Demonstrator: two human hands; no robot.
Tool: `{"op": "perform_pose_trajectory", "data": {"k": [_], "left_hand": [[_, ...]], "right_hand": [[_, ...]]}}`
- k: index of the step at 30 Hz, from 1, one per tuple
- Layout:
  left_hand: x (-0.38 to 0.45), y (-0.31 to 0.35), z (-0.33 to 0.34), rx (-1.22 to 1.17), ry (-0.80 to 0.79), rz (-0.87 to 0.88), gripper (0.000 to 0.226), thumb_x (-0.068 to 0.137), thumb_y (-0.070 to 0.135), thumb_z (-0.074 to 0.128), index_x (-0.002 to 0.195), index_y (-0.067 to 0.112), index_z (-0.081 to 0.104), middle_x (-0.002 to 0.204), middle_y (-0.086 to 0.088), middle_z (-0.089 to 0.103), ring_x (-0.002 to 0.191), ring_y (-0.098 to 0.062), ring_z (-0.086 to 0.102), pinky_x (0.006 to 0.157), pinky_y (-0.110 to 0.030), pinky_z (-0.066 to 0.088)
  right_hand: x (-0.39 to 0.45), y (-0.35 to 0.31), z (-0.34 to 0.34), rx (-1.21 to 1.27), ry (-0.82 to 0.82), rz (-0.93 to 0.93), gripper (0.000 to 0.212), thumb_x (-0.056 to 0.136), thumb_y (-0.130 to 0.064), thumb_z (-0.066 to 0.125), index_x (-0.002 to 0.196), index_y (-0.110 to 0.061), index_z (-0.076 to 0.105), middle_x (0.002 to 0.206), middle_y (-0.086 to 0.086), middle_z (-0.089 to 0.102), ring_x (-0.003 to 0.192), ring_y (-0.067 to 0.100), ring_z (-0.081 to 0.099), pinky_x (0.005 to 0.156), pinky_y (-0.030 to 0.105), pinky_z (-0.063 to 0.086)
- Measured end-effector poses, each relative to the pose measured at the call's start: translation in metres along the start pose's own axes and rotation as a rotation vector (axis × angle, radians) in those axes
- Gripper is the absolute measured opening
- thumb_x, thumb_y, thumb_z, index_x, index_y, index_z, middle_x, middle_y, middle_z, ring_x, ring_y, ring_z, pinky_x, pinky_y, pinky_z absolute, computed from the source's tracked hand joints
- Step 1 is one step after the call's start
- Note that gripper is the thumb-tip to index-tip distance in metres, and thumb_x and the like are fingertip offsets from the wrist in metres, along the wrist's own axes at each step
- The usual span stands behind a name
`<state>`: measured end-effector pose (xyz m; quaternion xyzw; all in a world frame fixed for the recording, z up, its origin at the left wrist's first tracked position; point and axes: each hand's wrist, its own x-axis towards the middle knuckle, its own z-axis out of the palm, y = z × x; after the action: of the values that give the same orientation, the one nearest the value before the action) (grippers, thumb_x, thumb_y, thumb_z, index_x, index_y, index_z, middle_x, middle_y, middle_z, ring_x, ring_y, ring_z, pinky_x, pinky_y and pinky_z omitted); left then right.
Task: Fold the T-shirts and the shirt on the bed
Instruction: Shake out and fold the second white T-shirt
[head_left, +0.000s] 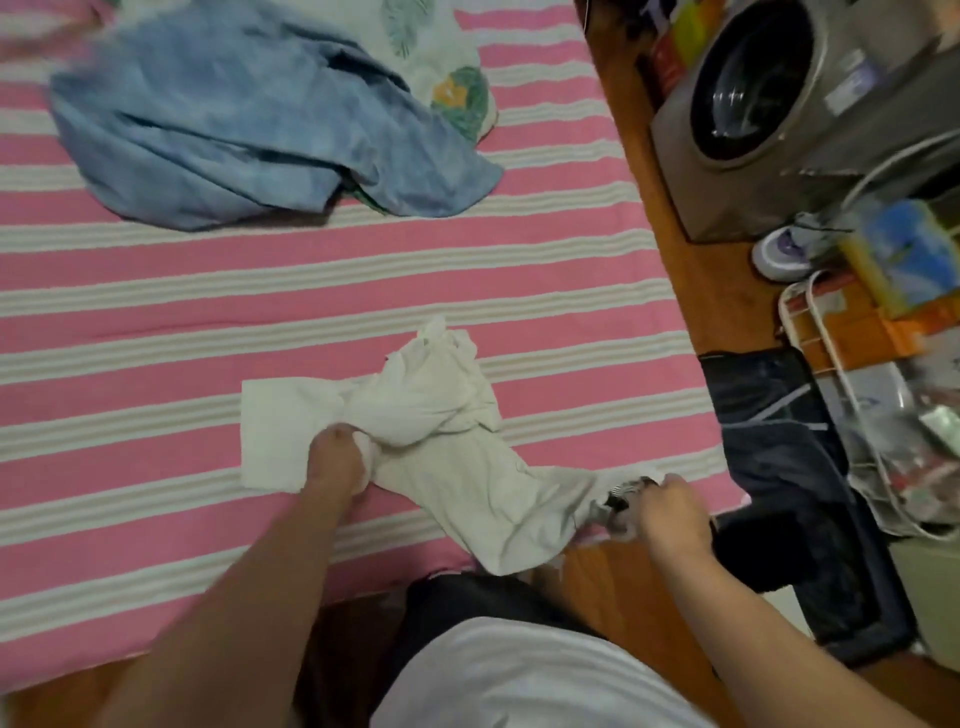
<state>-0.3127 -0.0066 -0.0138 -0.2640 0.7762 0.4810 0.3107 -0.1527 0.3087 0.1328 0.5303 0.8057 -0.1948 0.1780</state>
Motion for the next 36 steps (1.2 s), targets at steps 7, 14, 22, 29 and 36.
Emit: {"op": "perform_pose_trajectory", "data": {"k": [7,14,22,29,36], "left_hand": [[-0.030,0.164,-0.181,0.203,0.413,0.468,0.035,0.095,0.024,0.039,0.104,0.012,0.071,0.105,-0.008,0.068,0.094,-0.027,0.061,0.088,-0.043,0.050],[-0.077,0.133,-0.242,0.150,0.761,0.484,0.044,0.101,0.012,0.040,0.142,0.009,0.054,0.147,-0.020,0.044,0.130,-0.039,0.048,0.111,-0.044,0.039],[-0.169,0.089,-0.160,0.492,-0.035,0.133,0.042,0.100,0.026,0.059,0.140,0.015,0.058,0.142,-0.007,0.058,0.125,-0.026,0.058,0.109,-0.041,0.045],[-0.281,0.162,0.015,0.122,-0.310,0.736,0.078,0.084,0.049,0.075,0.150,0.049,0.033,0.149,0.020,0.046,0.135,0.000,0.043,0.110,-0.029,0.039],[-0.335,0.241,-0.013,-0.164,-0.247,0.855,0.030,0.107,0.035,0.049,0.116,0.018,0.073,0.104,0.002,0.076,0.094,-0.008,0.068,0.083,-0.028,0.053]], "right_hand": [[-0.037,-0.058,-0.031,0.197,0.095,-0.232,0.017,0.101,-0.016,0.043,0.101,-0.003,0.056,0.093,0.018,0.061,0.086,0.040,0.059,0.073,0.045,0.048],[-0.053,-0.095,-0.049,0.366,0.148,-0.334,0.023,0.100,-0.015,0.042,0.108,0.000,0.058,0.105,0.024,0.063,0.097,0.044,0.058,0.080,0.048,0.047],[-0.077,-0.119,-0.069,0.355,-0.037,-0.606,0.021,0.099,-0.010,0.042,0.095,-0.007,0.063,0.094,0.012,0.063,0.085,0.032,0.054,0.073,0.041,0.043],[-0.106,-0.165,-0.166,0.764,-0.390,-0.705,0.022,0.082,-0.004,0.052,0.081,-0.005,0.074,0.071,0.015,0.073,0.067,0.040,0.070,0.062,0.047,0.060],[-0.099,-0.171,-0.295,0.938,-0.381,-0.854,0.016,0.088,-0.014,0.058,0.074,-0.011,0.065,0.059,0.005,0.058,0.051,0.021,0.049,0.046,0.027,0.040]]}}
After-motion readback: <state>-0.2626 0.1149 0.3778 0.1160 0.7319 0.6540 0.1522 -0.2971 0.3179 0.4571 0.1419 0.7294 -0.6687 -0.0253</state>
